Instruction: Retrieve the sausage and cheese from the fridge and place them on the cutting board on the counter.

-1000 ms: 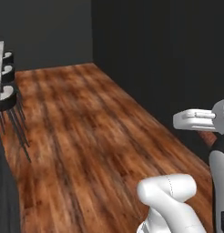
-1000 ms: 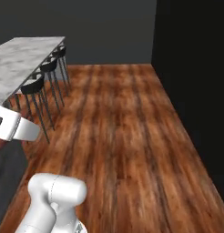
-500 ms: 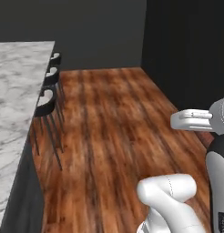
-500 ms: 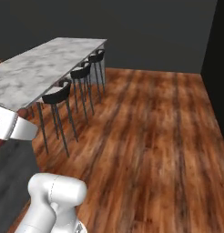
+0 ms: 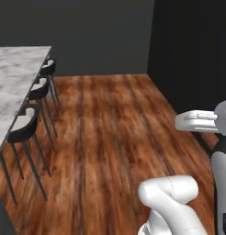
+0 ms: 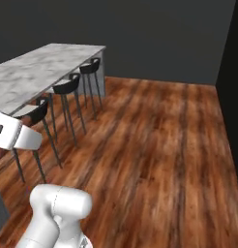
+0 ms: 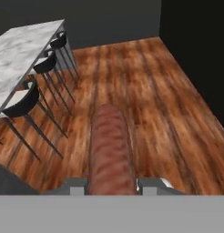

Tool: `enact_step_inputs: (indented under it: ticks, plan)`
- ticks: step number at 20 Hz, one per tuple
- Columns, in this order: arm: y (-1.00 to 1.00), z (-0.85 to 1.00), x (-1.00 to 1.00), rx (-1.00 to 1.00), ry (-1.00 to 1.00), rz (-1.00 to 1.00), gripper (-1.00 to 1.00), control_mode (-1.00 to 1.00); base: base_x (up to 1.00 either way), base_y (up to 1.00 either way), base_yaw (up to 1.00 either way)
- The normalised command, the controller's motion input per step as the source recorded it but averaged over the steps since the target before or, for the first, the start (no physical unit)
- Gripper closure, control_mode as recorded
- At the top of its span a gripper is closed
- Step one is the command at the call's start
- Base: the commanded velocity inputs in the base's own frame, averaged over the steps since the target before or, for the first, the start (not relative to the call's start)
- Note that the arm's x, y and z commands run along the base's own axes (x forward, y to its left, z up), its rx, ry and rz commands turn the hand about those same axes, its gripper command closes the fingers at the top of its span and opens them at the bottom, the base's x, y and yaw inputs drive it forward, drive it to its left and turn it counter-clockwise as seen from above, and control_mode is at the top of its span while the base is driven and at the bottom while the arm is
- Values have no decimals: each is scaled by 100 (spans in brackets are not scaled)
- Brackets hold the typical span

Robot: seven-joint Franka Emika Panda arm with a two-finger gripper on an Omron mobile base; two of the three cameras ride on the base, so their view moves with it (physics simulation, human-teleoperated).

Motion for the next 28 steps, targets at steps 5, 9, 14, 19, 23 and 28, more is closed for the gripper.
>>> enact_step_inputs:
  ticks: [5, 9, 14, 19, 23, 28]
  plan:
    - [0, 0, 0, 0, 0, 0, 100, 100, 100, -50, 10]
    - [0, 0, 0, 0, 0, 0, 100, 100, 100, -31, 16]
    - [0, 0, 0, 0, 0, 0, 100, 100, 100, -22, 11]
    - [0, 0, 0, 0, 0, 0, 100, 100, 100, -25, 12]
    - [0, 0, 0, 0, 0, 0, 100, 100, 100, -32, 10]
    - [0, 0, 0, 0, 0, 0, 100, 100, 100, -47, 12]
